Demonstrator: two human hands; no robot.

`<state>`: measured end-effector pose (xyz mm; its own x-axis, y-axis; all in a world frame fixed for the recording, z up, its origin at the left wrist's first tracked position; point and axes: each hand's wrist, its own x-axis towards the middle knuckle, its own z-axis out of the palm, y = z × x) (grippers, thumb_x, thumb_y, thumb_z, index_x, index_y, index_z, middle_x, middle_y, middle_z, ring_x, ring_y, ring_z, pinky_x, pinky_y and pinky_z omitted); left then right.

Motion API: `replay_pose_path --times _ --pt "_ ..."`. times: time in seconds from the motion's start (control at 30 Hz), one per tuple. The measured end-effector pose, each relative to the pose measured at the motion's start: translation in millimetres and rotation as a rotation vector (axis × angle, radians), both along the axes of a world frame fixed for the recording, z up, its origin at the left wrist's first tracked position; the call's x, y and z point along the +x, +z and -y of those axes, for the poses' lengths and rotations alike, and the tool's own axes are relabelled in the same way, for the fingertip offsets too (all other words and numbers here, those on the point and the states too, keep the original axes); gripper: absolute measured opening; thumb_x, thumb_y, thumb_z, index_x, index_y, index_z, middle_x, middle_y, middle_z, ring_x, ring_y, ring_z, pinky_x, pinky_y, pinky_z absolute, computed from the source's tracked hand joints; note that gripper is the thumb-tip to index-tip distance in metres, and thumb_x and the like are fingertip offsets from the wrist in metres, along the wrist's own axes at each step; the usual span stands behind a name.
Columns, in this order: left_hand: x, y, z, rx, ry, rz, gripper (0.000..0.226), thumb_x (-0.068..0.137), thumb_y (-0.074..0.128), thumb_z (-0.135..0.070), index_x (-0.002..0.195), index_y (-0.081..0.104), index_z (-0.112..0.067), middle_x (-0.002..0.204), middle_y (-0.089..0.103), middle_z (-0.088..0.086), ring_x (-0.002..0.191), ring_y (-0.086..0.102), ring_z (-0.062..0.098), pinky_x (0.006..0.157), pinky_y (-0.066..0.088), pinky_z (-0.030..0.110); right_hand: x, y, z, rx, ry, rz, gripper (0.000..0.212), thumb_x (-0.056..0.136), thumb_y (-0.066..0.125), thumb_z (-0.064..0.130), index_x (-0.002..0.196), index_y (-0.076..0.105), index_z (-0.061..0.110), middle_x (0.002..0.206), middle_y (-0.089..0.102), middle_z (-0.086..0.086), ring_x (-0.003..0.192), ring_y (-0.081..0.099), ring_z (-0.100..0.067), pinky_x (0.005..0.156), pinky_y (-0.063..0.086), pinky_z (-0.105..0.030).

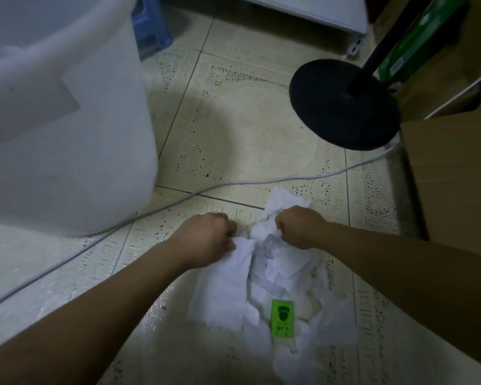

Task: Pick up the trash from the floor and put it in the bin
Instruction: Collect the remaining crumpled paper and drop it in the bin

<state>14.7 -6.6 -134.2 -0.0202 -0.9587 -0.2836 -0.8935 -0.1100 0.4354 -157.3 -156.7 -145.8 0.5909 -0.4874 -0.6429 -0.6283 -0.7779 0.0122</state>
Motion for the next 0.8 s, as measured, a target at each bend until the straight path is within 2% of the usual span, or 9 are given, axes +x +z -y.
replay_pose_path --times 0.17,0.27,0.33,0.47,0.5,0.57,0.63,0.73,0.8 --pt "0 -5 -7 -0.128 0.093 -0.065 0.013 0.092 0.049 -0.03 0.093 0.057 -0.02 0.09 0.062 0.002 0.083 0.058 0.024 0.063 0.042 0.033 6 11 4 -0.015 -0.003 0.034 0.018 0.087 0.052 0.025 0.1 0.058 0.014 0.106 0.054 -0.009 0.101 0.054 -0.03 0.086 0.042 -0.037" --pt "-2 2 -6 -0.197 0.128 -0.111 0.011 0.094 0.044 -0.024 0.098 0.051 -0.017 0.085 0.061 0.009 0.077 0.056 0.03 0.064 0.042 0.037 12 30 10 0.061 -0.136 0.118 0.007 0.088 0.051 0.019 0.083 0.047 0.017 0.077 0.046 0.001 0.082 0.053 -0.026 0.064 0.042 -0.031" --pt "-2 10 -5 -0.23 0.14 -0.143 0.009 0.095 0.041 -0.019 0.096 0.049 -0.015 0.08 0.062 0.011 0.072 0.056 0.031 0.059 0.042 0.039 16 44 13 0.067 -0.188 0.209 0.007 0.087 0.049 0.01 0.085 0.047 0.016 0.079 0.049 -0.002 0.076 0.05 -0.024 0.053 0.034 -0.027" --pt "6 33 -4 -0.269 0.207 -0.246 0.009 0.092 0.045 -0.014 0.093 0.053 -0.017 0.08 0.066 0.007 0.071 0.061 0.026 0.058 0.046 0.036 24 74 16 0.022 -0.161 0.278 0.026 0.084 0.048 0.002 0.063 0.057 0.015 0.077 0.054 -0.005 0.076 0.05 -0.021 0.059 0.032 -0.024" --pt "8 39 -4 -0.263 0.241 -0.284 0.012 0.091 0.046 -0.013 0.095 0.056 -0.018 0.081 0.067 0.005 0.07 0.064 0.023 0.056 0.048 0.032 27 82 16 0.016 -0.184 0.284 0.023 0.083 0.049 0.0 0.069 0.065 0.008 0.077 0.056 -0.006 0.075 0.051 -0.02 0.058 0.032 -0.022" --pt "12 53 -3 -0.238 0.328 -0.36 0.022 0.09 0.044 -0.007 0.098 0.061 -0.019 0.076 0.065 0.003 0.054 0.064 0.014 0.043 0.05 0.028 33 101 15 0.022 -0.265 0.314 0.018 0.081 0.049 -0.001 0.076 0.066 0.002 0.077 0.062 -0.012 0.072 0.055 -0.023 0.055 0.035 -0.023" --pt "16 67 0 -0.229 0.393 -0.409 0.027 0.088 0.041 -0.001 0.094 0.064 -0.016 0.07 0.062 0.003 0.042 0.058 0.007 0.036 0.05 0.027 36 120 11 0.096 -0.38 0.397 0.015 0.082 0.052 0.005 0.071 0.062 0.003 0.074 0.062 -0.015 0.066 0.059 -0.027 0.05 0.044 -0.024" --pt "21 88 9 -0.242 0.41 -0.454 0.02 0.086 0.046 -0.003 0.087 0.063 -0.014 0.073 0.064 0.006 0.051 0.056 0.006 0.051 0.052 0.026 39 147 3 0.223 -0.518 0.525 0.033 0.086 0.06 0.033 0.083 0.067 0.001 0.083 0.067 -0.014 0.073 0.067 -0.027 0.058 0.055 -0.03" --pt "23 103 12 -0.229 0.418 -0.424 0.009 0.084 0.058 -0.017 0.092 0.058 -0.015 0.072 0.061 -0.002 0.055 0.054 0.006 0.048 0.044 0.021 39 163 1 0.215 -0.535 0.577 0.039 0.086 0.062 0.041 0.087 0.07 0.002 0.085 0.07 -0.012 0.076 0.069 -0.026 0.063 0.056 -0.032"
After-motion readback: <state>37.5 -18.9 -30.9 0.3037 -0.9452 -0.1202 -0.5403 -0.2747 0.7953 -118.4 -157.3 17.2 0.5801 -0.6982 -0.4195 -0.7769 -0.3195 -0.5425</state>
